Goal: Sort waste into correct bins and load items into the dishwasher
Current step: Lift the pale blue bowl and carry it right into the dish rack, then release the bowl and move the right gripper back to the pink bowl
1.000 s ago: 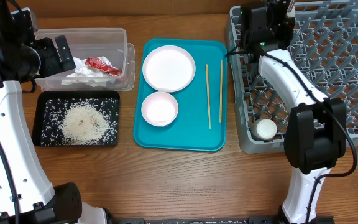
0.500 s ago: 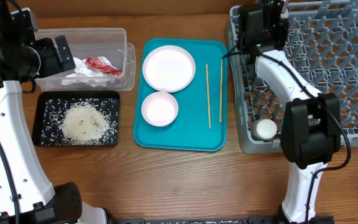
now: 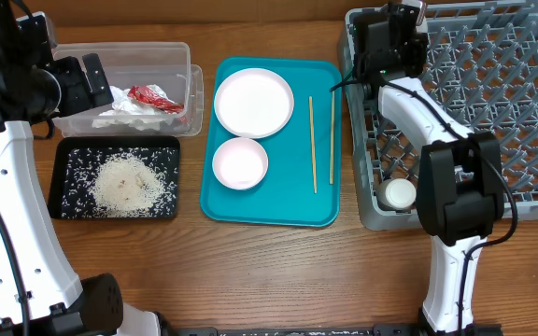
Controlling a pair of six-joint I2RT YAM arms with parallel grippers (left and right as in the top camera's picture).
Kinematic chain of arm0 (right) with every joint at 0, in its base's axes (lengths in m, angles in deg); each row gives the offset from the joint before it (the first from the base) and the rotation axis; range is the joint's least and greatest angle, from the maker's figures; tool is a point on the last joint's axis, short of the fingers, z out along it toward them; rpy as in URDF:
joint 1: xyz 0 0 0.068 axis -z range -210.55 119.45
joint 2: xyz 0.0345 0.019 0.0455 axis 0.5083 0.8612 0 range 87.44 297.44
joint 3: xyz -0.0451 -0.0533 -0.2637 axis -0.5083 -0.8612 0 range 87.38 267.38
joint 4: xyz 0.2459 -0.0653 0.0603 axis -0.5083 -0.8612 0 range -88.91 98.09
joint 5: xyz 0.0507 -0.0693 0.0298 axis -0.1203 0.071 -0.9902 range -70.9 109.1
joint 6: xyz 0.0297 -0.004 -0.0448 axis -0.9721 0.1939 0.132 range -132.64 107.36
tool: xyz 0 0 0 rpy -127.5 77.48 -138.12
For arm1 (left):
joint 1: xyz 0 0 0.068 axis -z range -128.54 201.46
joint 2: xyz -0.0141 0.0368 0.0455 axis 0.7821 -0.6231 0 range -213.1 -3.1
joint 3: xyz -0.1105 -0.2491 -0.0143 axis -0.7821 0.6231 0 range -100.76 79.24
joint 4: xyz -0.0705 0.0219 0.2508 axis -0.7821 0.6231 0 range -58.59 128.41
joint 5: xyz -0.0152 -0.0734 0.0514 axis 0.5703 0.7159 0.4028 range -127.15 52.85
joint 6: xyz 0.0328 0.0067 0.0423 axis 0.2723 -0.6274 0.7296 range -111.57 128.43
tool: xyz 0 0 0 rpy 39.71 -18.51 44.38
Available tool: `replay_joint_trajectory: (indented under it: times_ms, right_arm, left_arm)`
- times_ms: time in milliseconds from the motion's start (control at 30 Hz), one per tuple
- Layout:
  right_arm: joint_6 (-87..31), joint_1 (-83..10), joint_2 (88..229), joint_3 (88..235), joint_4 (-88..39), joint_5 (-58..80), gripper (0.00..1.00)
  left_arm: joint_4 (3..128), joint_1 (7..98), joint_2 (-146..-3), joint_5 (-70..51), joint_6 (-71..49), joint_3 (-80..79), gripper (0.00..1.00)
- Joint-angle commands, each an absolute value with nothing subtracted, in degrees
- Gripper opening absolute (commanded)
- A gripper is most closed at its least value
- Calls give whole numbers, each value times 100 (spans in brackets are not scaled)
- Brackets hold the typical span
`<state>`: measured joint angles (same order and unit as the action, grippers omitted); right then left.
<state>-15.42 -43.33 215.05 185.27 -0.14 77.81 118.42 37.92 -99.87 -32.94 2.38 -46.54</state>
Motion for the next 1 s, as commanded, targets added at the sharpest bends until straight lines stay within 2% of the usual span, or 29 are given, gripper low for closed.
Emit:
replay_joint_trajectory:
  times_ms: [0, 967]
  right_arm:
    - [-1516, -4318, 21573, 18601, 102, 7832, 4]
    - [-1516, -4659, 21573, 18603, -626, 7814, 5]
  left_arm:
    - [11813, 3796, -10020, -3329, 243, -4651, 100]
    - [11813, 3796, -10020, -3329, 243, -4651, 100]
